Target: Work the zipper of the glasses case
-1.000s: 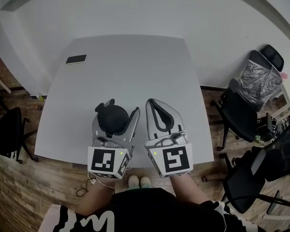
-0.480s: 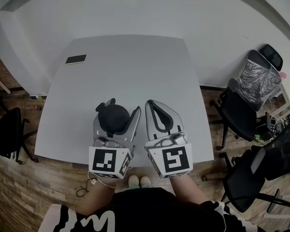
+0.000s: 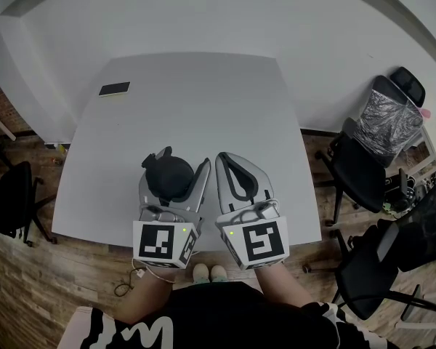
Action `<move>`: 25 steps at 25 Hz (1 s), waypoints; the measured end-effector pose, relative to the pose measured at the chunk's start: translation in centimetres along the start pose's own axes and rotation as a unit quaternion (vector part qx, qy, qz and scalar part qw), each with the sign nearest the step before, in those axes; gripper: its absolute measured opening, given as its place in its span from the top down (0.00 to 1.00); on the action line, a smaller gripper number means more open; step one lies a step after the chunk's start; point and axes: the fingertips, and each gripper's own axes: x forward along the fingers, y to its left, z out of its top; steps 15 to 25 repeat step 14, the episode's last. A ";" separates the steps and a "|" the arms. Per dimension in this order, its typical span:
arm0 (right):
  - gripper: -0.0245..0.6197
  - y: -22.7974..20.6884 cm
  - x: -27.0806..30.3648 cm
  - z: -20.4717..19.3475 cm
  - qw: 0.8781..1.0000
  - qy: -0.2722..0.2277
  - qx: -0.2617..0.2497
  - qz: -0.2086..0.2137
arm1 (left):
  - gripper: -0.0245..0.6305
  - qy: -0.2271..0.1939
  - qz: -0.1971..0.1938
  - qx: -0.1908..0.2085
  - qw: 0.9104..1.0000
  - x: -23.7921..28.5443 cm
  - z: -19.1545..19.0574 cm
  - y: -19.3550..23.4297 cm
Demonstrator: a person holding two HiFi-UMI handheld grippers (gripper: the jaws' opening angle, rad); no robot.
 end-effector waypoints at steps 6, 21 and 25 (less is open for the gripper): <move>0.95 -0.3 0.1 0.2 1.000 0.000 0.001 0.002 | 0.49 0.000 0.000 0.002 1.000 0.4 0.3 0.0; 0.95 0.0 0.1 0.4 1.000 -0.003 -0.005 0.005 | 0.49 -0.003 -0.003 0.001 1.000 0.3 0.4 -0.2; 0.95 0.0 0.1 0.4 1.000 -0.003 -0.005 0.005 | 0.49 -0.003 -0.003 0.001 1.000 0.3 0.4 -0.2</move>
